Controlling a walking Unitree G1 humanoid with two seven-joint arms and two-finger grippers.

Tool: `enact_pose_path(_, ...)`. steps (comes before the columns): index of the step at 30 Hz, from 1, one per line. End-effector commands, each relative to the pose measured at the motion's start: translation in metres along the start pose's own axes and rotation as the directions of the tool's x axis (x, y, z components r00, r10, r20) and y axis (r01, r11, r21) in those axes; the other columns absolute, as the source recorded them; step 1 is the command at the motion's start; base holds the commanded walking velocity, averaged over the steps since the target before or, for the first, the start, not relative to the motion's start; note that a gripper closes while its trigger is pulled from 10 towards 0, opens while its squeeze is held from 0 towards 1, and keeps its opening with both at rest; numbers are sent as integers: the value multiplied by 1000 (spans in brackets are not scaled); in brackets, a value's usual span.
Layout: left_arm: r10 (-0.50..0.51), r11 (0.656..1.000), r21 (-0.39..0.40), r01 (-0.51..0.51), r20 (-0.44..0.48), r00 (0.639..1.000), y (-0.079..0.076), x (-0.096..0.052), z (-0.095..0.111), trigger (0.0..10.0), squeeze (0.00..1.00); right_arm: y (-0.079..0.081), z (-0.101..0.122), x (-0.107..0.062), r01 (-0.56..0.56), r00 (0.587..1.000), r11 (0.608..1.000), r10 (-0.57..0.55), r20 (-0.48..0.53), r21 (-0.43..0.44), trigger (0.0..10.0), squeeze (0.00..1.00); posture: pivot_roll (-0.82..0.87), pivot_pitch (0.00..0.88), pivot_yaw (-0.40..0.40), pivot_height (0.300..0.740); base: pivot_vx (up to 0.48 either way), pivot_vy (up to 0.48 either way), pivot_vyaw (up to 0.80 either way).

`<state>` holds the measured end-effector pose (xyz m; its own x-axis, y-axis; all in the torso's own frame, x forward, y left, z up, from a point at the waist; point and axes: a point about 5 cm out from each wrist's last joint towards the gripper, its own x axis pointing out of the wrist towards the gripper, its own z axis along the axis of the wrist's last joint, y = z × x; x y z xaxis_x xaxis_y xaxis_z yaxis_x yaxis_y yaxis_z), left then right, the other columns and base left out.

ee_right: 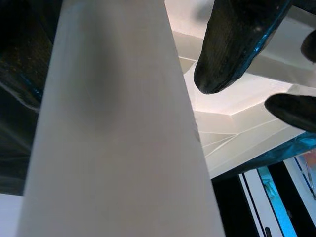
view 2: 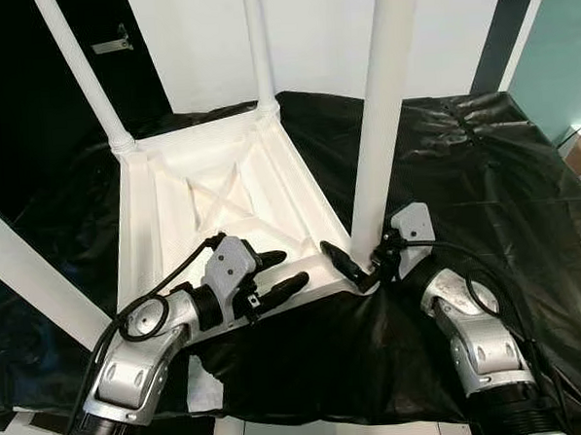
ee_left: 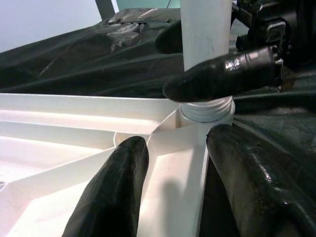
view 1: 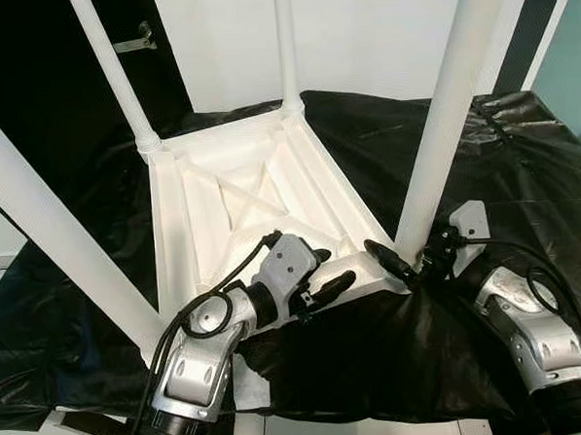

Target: Building children table

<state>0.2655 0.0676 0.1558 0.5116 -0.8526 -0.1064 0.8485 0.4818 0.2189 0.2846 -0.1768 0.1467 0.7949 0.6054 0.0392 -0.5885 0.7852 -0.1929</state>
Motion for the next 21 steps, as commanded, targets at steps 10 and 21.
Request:
enact_pose_path(10,-10,1000,-19,10,-1,1000,-5,7,-5,10000,0,6,0,8,-54,999,998,54,6,-12,10000,0,-53,0,62,740,0,0,0)
enact_pose_path(21,-5,1000,-19,5,-5,1000,-8,8,-6,10000,0,8,-5,14,-97,995,995,97,-16,-13,0,0,-28,0,27,740,0,0,0)
